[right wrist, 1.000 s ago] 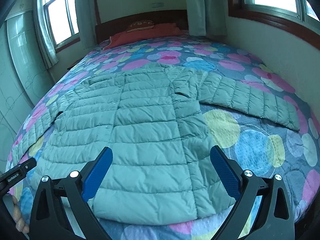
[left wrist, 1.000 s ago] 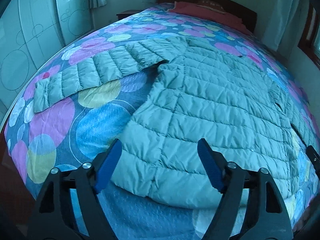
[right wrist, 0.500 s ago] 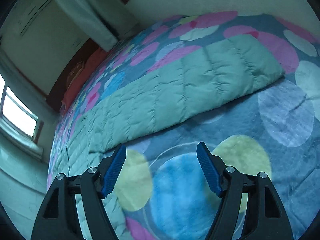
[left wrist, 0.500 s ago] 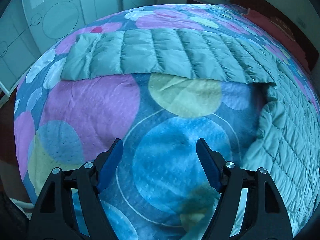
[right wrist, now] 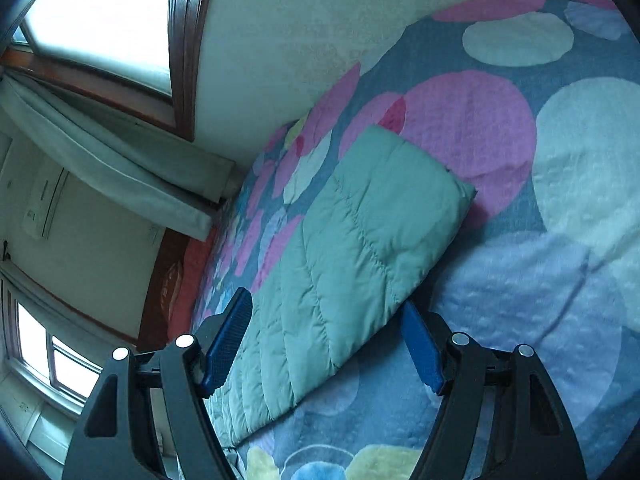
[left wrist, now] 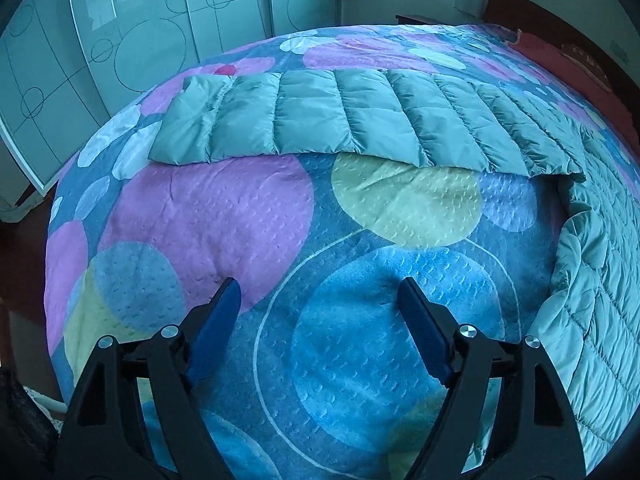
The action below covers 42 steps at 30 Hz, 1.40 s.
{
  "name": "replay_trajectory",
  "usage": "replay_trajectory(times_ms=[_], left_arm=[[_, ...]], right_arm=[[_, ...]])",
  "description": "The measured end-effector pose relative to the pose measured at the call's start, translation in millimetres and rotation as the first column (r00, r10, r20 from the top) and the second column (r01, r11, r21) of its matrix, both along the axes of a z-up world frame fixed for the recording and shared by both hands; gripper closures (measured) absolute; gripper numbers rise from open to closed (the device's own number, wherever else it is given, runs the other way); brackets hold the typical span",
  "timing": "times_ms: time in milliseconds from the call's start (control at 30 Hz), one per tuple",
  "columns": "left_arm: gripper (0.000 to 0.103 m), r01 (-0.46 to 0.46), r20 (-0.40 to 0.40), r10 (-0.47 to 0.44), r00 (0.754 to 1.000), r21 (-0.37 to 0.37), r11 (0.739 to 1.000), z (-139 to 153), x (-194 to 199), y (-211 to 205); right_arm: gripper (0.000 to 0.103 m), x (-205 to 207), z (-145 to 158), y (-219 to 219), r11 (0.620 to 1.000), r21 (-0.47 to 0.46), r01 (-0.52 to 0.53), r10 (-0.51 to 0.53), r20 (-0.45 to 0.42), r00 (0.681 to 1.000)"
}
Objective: Fold large clothes
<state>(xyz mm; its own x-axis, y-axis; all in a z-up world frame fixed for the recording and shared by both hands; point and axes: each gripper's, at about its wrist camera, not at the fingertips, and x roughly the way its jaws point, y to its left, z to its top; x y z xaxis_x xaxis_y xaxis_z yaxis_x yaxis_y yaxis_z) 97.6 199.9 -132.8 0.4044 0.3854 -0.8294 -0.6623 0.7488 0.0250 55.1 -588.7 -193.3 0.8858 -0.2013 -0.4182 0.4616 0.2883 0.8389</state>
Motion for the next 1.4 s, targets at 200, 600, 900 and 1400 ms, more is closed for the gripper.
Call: replay_trajectory(times_ms=[200,600,900,1400], left_arm=[[0.022,-0.041,-0.009,0.041,0.999,0.014,0.999,0.9,-2.2,5.8],[0.013,-0.049,-0.033,0.051,0.998,0.062,0.997,-1.1,3.1,13.8],[0.011,-0.040,-0.019,0.042,0.999,0.079,0.996,-4.0,3.2,19.5],[0.007,-0.051,-0.005,0.052,0.999,0.076,0.996,-8.3,3.6,22.9]], right_arm=[[0.071,-4.9,-8.2,-28.5,0.999,0.028,0.038,-0.037,-0.030,0.999],[0.099,47.3,61.6,20.5,0.949,-0.257,-0.181,0.151,-0.129,0.980],[0.099,156.4,115.1,165.6,0.731,-0.455,-0.509,0.474,-0.198,0.858],[0.099,247.2,83.2,393.2,0.326,-0.408,-0.853,0.796,-0.367,0.481]])
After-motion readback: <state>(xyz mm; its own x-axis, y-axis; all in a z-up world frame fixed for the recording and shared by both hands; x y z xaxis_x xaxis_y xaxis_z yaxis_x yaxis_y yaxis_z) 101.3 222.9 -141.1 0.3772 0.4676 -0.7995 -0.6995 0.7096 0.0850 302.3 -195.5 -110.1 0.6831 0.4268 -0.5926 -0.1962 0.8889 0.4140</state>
